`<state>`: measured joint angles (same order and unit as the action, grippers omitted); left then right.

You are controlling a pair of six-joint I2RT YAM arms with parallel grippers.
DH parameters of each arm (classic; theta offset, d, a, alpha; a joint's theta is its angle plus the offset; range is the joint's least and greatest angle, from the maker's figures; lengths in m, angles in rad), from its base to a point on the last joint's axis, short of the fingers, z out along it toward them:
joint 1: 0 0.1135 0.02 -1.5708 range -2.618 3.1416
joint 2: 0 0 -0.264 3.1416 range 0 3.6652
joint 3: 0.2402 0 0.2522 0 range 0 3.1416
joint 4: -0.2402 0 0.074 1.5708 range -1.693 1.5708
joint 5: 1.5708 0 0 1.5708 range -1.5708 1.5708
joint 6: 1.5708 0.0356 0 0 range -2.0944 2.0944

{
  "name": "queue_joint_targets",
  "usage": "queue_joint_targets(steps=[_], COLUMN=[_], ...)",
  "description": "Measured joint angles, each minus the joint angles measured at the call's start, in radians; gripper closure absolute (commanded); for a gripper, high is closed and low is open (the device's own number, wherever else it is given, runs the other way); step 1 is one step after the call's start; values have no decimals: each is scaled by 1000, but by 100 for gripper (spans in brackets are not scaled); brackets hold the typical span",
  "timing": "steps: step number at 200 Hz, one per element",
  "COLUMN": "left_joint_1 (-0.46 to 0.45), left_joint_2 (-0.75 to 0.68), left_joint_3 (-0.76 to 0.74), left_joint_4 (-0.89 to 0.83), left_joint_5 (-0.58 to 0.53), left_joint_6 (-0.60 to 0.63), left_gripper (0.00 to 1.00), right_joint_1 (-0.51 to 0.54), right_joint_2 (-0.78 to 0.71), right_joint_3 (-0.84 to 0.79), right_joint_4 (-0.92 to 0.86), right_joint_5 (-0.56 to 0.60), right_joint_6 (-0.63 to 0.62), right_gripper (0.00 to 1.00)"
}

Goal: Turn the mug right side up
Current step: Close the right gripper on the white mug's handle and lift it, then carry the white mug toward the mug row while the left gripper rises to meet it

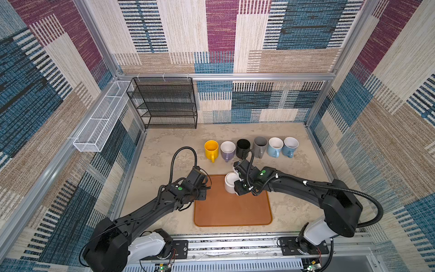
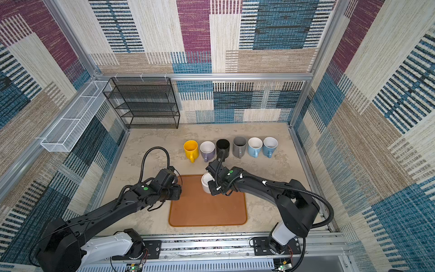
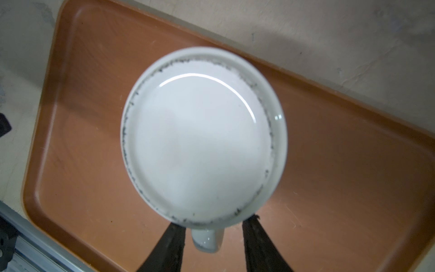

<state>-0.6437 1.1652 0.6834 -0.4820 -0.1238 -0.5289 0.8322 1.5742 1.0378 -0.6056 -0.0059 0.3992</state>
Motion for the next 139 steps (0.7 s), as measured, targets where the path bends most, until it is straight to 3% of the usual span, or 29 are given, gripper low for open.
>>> queue_joint_targets(steps=[48,139], left_joint_1=[0,0], left_joint_2=[2,-9], left_joint_3=[-7,-16], left_joint_4=[31,33], left_joint_5=[1,22], left_joint_6=[-14,-37], left_gripper=[49,49], right_joint_1=[4,7], right_joint_2=[14,39], right_joint_3=[7,32], right_joint_4=[-15,-42], right_joint_5=[10,41], right_joint_6=[0,0], right_gripper=[69,74])
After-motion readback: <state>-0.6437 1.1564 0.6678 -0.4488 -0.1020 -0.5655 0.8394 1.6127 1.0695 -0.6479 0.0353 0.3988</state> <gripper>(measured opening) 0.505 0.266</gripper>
